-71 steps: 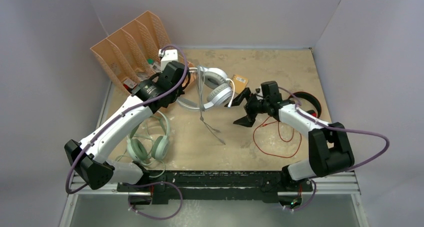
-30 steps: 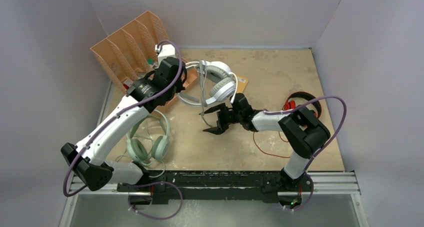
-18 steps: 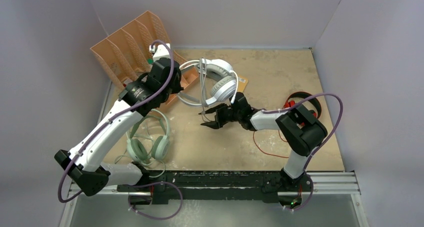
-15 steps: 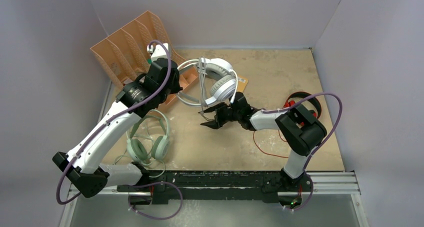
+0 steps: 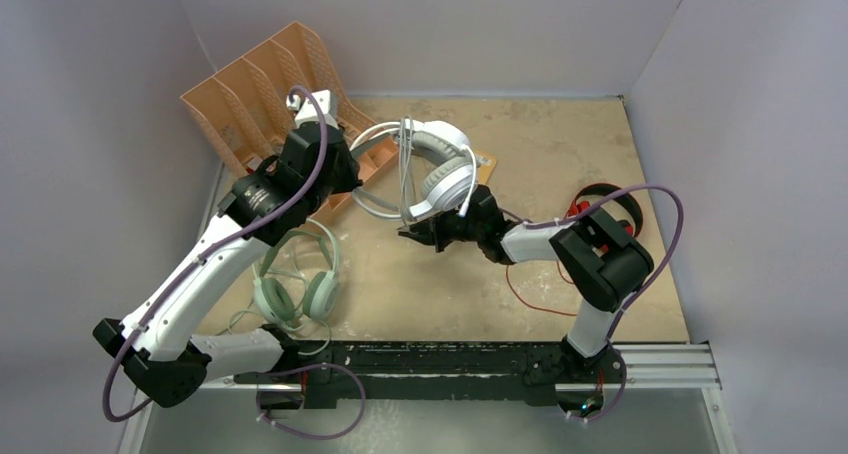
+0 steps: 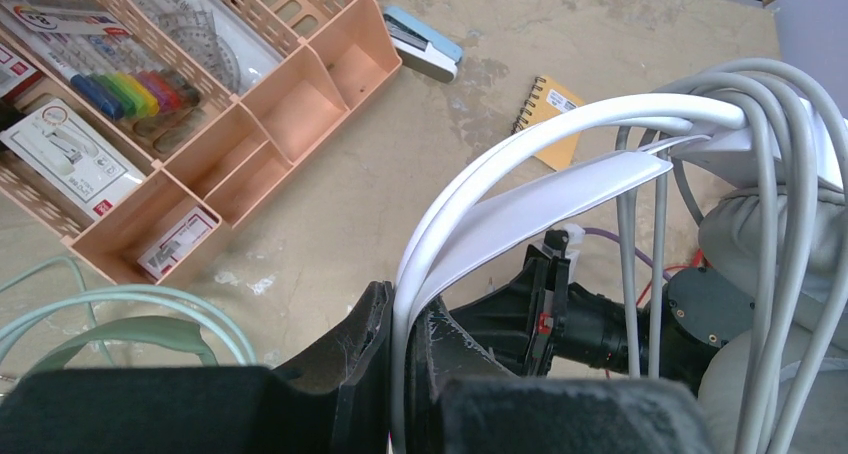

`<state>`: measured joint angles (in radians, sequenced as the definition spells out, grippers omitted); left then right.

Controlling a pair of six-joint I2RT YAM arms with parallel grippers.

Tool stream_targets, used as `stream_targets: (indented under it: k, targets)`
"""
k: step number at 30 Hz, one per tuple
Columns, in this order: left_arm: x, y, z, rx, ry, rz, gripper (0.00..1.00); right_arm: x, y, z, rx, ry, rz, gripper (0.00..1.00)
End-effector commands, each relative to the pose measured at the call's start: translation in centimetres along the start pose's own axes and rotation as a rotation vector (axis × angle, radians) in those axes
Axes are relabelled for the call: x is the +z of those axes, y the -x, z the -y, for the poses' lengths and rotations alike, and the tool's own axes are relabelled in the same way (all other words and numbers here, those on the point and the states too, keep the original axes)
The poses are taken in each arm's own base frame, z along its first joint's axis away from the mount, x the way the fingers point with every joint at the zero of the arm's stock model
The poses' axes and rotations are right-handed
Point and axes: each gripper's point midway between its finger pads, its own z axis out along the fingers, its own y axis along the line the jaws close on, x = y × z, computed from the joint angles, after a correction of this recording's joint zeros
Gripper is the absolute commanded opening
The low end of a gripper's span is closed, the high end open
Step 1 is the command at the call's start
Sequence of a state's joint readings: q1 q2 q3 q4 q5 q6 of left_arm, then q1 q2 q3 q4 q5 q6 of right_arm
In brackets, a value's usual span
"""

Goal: Wrap the headphones
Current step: Wrap the headphones cable around the headphones.

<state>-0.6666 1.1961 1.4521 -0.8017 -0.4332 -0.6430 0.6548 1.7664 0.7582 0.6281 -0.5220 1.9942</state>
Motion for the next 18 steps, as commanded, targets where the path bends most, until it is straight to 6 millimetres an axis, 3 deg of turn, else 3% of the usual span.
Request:
stream_targets:
  k: [1, 8, 12, 18]
  targets:
    - [-2.6, 3.8, 2.8, -0.116, -0.177, 0.119, 0.0, -0.7, 0.1, -1.9, -0.077, 0.1, -0.002, 0.0]
    - [-3.5, 1.4, 3.8, 0.001, -0.306, 0.052, 0.0, -4.5, 4.6, -4.7, -0.296, 0.205, 0.091, 0.0]
    - [-2.4, -3.3, 3.5, 0.147, -0.363, -0.065, 0.0, -7.3, 6.8, -6.9, -0.528, 0.286, 0.132, 0.0]
    - [0.7, -10.1, 2.6, 0.253, -0.352, -0.214, 0.0, -9.5, 9.8, -7.6, -0.796, 0.292, 0.18, 0.0]
